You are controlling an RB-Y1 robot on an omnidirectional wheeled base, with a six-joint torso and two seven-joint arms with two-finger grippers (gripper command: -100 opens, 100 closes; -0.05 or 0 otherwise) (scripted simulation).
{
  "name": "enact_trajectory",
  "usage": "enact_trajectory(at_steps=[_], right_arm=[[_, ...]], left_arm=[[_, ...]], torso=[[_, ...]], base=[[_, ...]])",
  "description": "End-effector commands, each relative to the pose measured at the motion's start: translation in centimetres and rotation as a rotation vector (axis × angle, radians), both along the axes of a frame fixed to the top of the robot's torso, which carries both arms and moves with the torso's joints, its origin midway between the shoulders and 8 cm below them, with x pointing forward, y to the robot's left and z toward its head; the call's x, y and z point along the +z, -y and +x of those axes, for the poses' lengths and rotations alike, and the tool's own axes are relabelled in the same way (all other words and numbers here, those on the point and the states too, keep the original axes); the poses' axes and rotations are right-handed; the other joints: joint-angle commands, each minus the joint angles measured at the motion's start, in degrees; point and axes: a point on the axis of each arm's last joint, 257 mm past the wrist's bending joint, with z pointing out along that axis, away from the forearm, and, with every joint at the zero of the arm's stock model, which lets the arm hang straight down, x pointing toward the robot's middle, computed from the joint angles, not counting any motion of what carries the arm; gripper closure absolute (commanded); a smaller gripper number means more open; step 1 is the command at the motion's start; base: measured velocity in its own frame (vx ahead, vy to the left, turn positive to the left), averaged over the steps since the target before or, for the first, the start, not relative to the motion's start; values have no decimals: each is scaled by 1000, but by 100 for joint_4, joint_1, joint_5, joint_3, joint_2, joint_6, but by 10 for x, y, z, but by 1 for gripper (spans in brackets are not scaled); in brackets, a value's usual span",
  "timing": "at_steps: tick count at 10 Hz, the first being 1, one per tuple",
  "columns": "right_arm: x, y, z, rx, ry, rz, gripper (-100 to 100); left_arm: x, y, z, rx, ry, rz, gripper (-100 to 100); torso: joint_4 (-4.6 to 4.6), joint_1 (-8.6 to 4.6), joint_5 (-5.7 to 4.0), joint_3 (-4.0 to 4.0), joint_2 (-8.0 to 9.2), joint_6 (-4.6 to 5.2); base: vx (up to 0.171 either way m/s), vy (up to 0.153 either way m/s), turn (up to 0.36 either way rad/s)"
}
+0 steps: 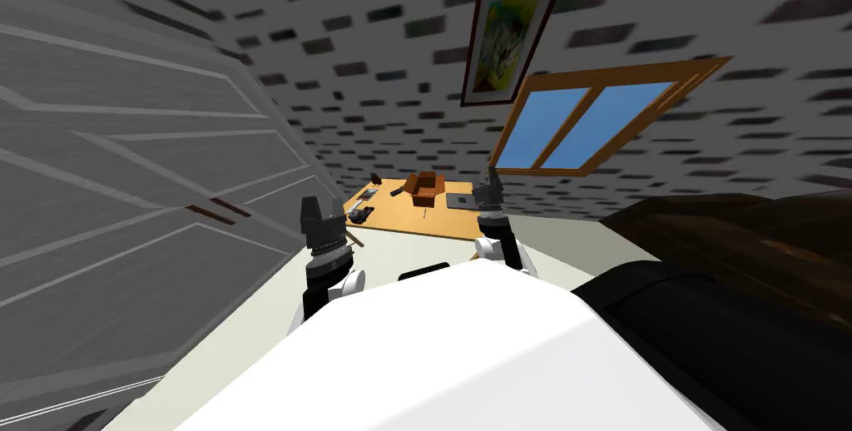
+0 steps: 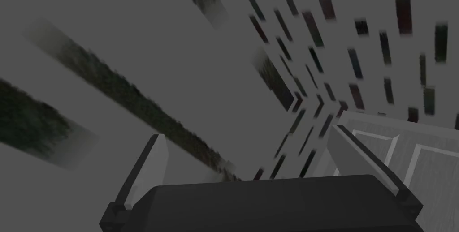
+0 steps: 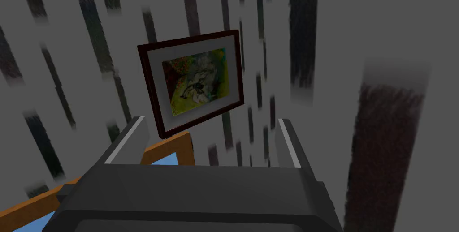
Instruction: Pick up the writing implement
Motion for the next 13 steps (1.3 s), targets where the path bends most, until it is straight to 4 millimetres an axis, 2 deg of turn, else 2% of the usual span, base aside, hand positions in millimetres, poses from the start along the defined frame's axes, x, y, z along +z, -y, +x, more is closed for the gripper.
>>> enact_trajectory(at_steps=[1,4,7,8,11,12,13], right_arm=[[-17,7,4,-13,-49,-15,-100],[-57,25,11,-48,-163,-35,-100],[-116,55,13,-100,-321,-43,-100],[-118,55,13,-101,-326,-42,-100],[-195,93,1,-166,-526,-37,-100],[-195,93,1,-167,-527,-37,-100],[-223,107,-7,-190,-600,-33,-100]], left_arm=[[0,0,0,0,0,0,0],[0,0,0,0,0,0,0],[0,0,0,0,0,0,0],[0,0,0,0,0,0,0],[0,0,0,0,0,0,0],[0,0,0,0,0,0,0],[0,0,0,0,0,0,0]], torso=[[0,0,0,0,0,0],[1,11,2,4,6,-2],[1,16,4,4,7,-4],[1,16,4,3,5,-2],[1,14,3,2,3,-2],[1,20,5,2,4,-2],[1,16,5,3,5,3]], base=[[-12,18,233],[-19,35,285],[-12,48,375],[-3,31,119],[-3,53,393],[-2,47,190],[7,48,324]])
